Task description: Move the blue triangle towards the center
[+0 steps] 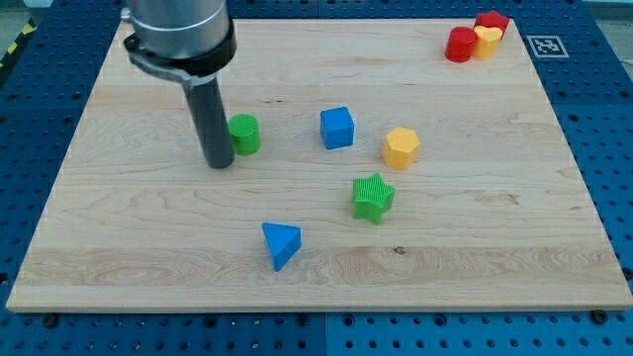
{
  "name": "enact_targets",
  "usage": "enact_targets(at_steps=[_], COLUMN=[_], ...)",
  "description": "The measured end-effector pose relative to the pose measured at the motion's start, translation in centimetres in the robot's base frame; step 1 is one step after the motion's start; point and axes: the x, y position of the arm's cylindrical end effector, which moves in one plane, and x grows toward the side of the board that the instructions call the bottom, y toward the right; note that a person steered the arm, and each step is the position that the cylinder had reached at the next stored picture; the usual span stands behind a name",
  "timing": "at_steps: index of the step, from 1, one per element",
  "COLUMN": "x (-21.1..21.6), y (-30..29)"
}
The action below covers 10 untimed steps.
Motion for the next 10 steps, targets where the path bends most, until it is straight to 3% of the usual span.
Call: enact_targets(at_steps=[2, 4, 6, 8, 10], x=[11.7, 12.7, 12.4, 12.4, 11.2], y=[1.2, 4.6, 12.4, 8.7, 9.9])
